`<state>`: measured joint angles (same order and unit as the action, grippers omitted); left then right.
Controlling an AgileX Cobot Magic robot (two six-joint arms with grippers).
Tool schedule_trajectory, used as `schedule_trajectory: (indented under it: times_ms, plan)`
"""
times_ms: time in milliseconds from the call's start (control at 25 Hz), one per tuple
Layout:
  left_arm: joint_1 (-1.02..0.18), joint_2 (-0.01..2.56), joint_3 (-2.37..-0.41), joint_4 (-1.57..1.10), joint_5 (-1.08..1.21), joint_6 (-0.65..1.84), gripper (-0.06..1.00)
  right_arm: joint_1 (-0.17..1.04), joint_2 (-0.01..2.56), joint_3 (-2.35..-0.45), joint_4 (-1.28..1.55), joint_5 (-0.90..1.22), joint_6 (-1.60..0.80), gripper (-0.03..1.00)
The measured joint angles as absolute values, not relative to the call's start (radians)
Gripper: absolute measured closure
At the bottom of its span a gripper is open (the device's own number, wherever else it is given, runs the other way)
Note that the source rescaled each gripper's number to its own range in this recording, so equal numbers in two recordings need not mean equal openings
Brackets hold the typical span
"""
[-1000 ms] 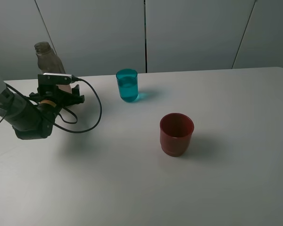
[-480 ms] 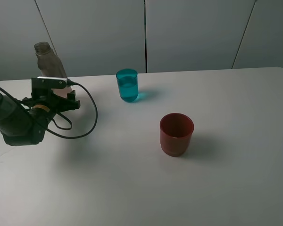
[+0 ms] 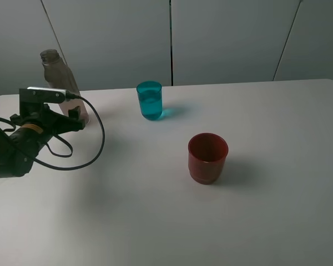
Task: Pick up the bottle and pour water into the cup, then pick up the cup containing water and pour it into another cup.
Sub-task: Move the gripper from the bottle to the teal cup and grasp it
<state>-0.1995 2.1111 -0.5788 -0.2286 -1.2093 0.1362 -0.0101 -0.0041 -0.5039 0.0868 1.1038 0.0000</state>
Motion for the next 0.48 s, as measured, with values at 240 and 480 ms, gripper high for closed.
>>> schedule_trajectory:
  times_ms: [240, 480]
  plan:
    - [-0.199, 1.982, -0.472, -0.139, -1.209, 0.134, -0.04, -0.01, -0.004, -0.504, 0.087, 1.104, 0.0, 0.76]
    - [-0.245, 1.891, -0.413, -0.094, -1.211, 0.178, -0.04, -0.01, -0.004, -0.504, 0.087, 1.104, -0.007, 0.76]
